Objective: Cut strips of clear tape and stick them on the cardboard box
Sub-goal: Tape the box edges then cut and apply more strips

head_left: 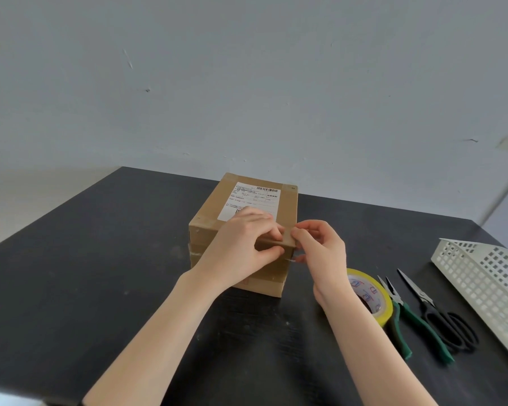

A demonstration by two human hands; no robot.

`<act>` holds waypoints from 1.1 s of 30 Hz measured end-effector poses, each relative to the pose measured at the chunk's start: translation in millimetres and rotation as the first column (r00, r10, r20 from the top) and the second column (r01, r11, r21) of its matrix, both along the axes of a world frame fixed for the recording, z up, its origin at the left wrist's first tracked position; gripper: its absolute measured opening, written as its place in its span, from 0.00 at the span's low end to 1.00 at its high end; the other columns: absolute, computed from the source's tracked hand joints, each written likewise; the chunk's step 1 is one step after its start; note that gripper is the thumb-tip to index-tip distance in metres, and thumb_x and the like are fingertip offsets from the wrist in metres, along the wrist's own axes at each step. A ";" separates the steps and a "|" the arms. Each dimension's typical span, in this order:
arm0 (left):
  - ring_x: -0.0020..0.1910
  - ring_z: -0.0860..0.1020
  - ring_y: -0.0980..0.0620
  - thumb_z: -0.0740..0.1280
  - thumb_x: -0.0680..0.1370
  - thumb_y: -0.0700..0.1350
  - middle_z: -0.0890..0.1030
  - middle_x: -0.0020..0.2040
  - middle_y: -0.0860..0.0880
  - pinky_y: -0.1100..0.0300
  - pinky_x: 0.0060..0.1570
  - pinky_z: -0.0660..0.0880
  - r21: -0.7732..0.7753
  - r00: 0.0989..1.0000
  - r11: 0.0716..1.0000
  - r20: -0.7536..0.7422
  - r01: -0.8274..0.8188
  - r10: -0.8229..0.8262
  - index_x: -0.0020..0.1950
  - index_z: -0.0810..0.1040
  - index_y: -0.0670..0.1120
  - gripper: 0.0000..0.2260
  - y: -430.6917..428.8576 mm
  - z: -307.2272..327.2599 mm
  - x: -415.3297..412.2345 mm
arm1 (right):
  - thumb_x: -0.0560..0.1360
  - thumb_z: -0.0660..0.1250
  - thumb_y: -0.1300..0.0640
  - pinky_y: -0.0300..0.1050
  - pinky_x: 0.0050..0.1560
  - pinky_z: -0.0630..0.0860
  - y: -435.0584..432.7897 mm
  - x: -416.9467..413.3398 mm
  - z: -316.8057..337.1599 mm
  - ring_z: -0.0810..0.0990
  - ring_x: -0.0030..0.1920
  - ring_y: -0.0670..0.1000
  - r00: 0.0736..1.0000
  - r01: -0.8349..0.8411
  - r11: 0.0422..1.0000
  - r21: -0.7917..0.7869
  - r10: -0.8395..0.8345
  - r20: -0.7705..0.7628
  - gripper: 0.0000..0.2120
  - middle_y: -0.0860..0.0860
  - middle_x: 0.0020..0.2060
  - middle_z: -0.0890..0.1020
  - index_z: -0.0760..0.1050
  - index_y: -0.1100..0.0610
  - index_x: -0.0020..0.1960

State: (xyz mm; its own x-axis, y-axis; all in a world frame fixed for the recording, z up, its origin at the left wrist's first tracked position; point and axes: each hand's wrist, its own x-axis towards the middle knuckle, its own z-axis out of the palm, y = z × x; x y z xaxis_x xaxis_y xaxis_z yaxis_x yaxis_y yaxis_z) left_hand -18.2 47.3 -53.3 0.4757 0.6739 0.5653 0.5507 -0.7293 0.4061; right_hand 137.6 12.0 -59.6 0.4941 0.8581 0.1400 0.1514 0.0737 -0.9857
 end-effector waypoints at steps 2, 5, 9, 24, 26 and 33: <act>0.61 0.72 0.60 0.74 0.72 0.50 0.82 0.55 0.56 0.71 0.56 0.63 0.000 1.000 1.000 0.000 0.000 0.000 0.48 0.83 0.50 0.08 -0.1 0.2 -0.2 | 0.76 0.68 0.58 0.48 0.45 0.83 1.7 -1.9 0.7 0.82 0.47 0.52 1.000 0.009 1.000 -0.010 -0.009 -0.023 0.03 0.52 0.45 0.82 0.78 0.54 0.50; 0.59 0.73 0.59 0.74 0.72 0.49 0.82 0.53 0.56 0.75 0.54 0.60 0.003 1.000 1.000 0.010 0.003 -0.003 0.48 0.83 0.49 0.08 -1.0 1.3 0.1 | 0.77 0.68 0.57 0.43 0.41 0.81 1.3 -1.3 2.8 0.81 0.45 0.51 0.997 -0.024 0.999 -0.026 0.022 -0.077 0.04 0.53 0.45 0.82 0.77 0.55 0.52; 0.58 0.73 0.59 0.74 0.71 0.49 0.82 0.53 0.57 0.76 0.53 0.60 0.018 1.000 1.000 0.020 0.000 -0.001 0.47 0.83 0.48 0.08 -2.4 2.5 1.5 | 0.78 0.66 0.54 0.44 0.44 0.81 -9.1 6.3 0.3 0.82 0.44 0.50 0.968 -0.145 0.989 -0.004 0.141 -0.207 0.07 0.52 0.45 0.83 0.78 0.56 0.53; 0.55 0.75 0.58 0.75 0.71 0.49 0.83 0.51 0.56 0.70 0.52 0.66 0.028 0.999 1.000 0.034 -0.008 0.007 0.44 0.82 0.48 0.07 -0.2 -1.6 4.5 | 0.71 0.74 0.62 0.49 0.58 0.78 -19.3 28.0 -23.0 0.83 0.53 0.51 0.943 -0.311 0.947 0.082 0.318 -0.102 0.04 0.50 0.52 0.85 0.80 0.58 0.44; 0.54 0.74 0.59 0.75 0.71 0.49 0.83 0.51 0.56 0.71 0.51 0.66 0.026 0.999 1.000 0.032 -0.009 0.008 0.44 0.82 0.49 0.07 -0.2 -1.7 4.8 | 0.71 0.74 0.62 0.50 0.58 0.78 -17.5 27.7 -23.0 0.83 0.53 0.51 0.946 -0.303 0.950 0.079 0.310 -0.097 0.04 0.50 0.51 0.85 0.80 0.58 0.43; 0.55 0.73 0.61 0.75 0.71 0.50 0.82 0.51 0.58 0.70 0.51 0.65 0.008 1.000 1.000 0.017 0.001 -0.001 0.45 0.81 0.49 0.08 -0.4 3.0 3.6 | 0.74 0.71 0.59 0.47 0.54 0.79 -18.8 29.0 -17.6 0.83 0.53 0.54 0.919 -0.331 0.939 0.089 0.343 -0.197 0.04 0.52 0.50 0.85 0.81 0.59 0.47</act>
State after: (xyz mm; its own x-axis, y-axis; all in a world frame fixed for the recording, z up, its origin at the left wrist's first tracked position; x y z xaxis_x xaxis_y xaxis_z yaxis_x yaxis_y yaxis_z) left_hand -14.6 46.9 -50.3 0.4664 0.6688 0.5790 0.5428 -0.7332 0.4097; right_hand 166.6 -6.8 -77.2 0.1996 0.9730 0.1155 -0.0979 0.1371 -0.9857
